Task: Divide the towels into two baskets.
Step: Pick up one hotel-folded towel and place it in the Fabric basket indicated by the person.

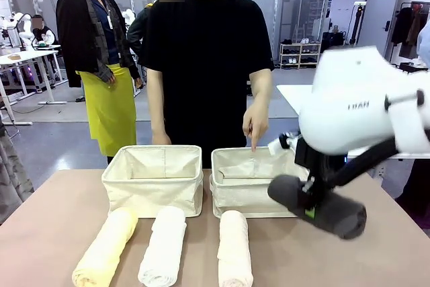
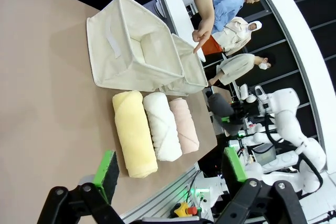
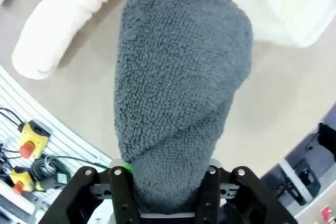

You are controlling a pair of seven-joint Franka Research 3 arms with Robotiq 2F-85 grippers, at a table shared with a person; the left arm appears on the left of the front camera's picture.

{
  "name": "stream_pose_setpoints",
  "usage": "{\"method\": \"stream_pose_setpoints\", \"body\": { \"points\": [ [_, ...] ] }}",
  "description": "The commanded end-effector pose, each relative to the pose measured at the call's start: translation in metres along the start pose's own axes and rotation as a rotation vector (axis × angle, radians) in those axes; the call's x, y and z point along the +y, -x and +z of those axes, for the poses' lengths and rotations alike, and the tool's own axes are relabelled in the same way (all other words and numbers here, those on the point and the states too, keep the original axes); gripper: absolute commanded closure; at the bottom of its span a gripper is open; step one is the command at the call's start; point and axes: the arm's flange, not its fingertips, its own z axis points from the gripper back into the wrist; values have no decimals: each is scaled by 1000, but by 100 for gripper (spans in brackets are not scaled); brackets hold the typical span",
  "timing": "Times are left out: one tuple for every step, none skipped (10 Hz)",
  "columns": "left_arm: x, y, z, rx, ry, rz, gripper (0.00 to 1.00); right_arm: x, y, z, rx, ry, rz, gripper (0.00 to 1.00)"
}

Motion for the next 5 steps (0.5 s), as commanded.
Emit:
{"method": "stream_pose_setpoints", "body": {
  "points": [
    [-1, -1, 3, -13, 22, -15, 0, -22, -44, 18, -23, 33, 193, 64],
    [-1, -1, 3, -13, 22, -15, 0, -30, -59, 26, -55, 55, 270, 64],
    [-1, -1, 3, -13, 22, -15, 0, -46, -91, 41, -83, 146, 361, 64],
    [-1, -1, 3, -13, 22, -15, 0, -53, -112, 49, -102, 126, 435, 64],
    [-1, -1, 3, -13, 22, -15, 0, -62, -137, 49, -105, 144, 536, 64]
  ]
}}
